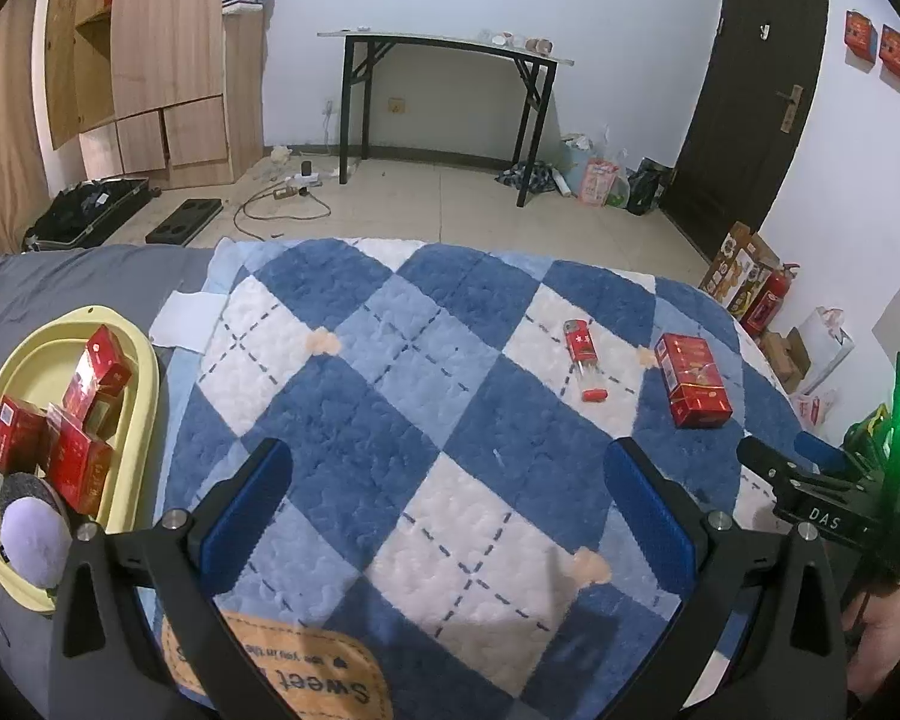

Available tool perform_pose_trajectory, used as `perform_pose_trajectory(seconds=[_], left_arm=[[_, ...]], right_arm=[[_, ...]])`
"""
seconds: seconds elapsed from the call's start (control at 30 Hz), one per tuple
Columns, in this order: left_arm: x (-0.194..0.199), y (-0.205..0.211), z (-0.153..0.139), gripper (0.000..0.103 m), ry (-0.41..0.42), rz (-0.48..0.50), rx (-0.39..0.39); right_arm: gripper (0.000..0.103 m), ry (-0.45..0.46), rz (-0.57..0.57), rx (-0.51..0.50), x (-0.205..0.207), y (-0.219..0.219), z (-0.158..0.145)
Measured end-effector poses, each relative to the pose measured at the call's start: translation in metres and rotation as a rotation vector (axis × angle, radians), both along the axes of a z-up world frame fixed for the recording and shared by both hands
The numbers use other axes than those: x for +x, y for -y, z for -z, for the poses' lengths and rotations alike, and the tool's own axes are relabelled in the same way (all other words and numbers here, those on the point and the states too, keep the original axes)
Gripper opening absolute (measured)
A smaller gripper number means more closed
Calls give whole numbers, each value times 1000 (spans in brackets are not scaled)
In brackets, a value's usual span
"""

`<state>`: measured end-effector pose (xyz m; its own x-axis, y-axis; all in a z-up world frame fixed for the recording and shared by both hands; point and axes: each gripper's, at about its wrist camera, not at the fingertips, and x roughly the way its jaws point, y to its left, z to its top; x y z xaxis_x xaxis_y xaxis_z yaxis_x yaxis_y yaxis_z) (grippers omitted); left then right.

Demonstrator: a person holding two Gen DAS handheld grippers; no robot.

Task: Organize rigid objects
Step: 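Move both open tools toward the red lighter and red box on the rug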

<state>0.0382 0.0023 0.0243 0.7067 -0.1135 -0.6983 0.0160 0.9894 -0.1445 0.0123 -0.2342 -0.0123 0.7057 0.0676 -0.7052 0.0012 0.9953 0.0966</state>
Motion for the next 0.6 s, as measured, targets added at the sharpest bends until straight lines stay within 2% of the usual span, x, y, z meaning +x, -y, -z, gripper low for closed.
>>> perform_pose_trajectory(seconds=[0.6], left_arm=[[0,1,1,103,-6,0,5]], right_arm=[[103,-25,-17,-2,2,-5,5]])
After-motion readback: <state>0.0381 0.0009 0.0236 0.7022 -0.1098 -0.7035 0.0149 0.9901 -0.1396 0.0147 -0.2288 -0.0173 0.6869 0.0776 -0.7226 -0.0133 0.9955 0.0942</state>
